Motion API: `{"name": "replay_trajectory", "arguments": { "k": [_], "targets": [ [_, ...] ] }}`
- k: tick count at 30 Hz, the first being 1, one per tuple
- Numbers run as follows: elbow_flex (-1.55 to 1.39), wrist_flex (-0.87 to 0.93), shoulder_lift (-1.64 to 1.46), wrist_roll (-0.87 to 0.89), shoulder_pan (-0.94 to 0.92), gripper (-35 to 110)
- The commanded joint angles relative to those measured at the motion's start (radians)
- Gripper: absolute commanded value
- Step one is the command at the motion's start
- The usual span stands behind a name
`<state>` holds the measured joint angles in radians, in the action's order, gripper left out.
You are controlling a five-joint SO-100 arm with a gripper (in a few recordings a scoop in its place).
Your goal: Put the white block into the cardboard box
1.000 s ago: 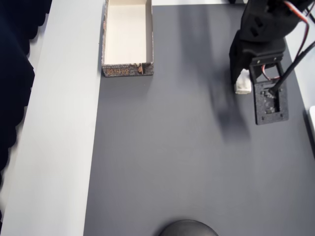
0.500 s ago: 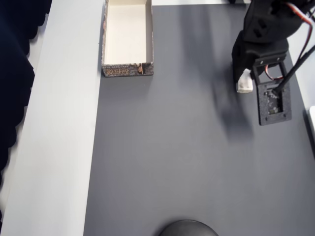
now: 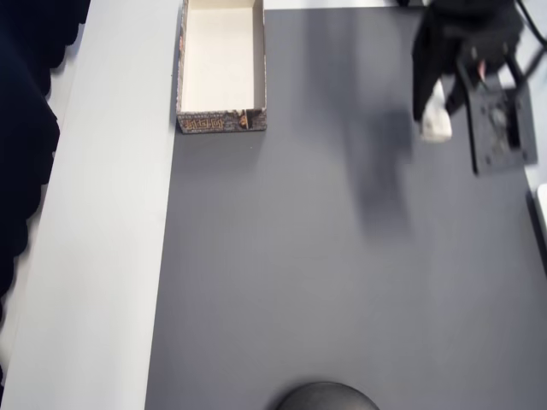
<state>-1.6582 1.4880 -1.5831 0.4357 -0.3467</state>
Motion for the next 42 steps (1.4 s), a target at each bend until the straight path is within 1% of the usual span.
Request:
{"name": "replay_trajectory", "arguments": {
  "k": [1,6,13,16,19,31,37,42],
  "targets": [
    [-0.002,0.041,-0.135,0.089,-0.114,-2],
    [0.054,0.087,-0.112,0.172,-0.225,-2],
    [0.298,0.140,0.058,0.440,-0.377,-2],
    [0.476,0.190,0.144,0.623,-0.443,-2],
    [0.626,0.215,0.218,0.723,-0.515,0],
    [0.884,0.215,0.433,0.749,-0.767,-2],
    [1.103,0.229,0.604,0.781,-0.841,-1],
    [1.163,0.229,0.699,0.818,-0.876,-1]
  ]
}}
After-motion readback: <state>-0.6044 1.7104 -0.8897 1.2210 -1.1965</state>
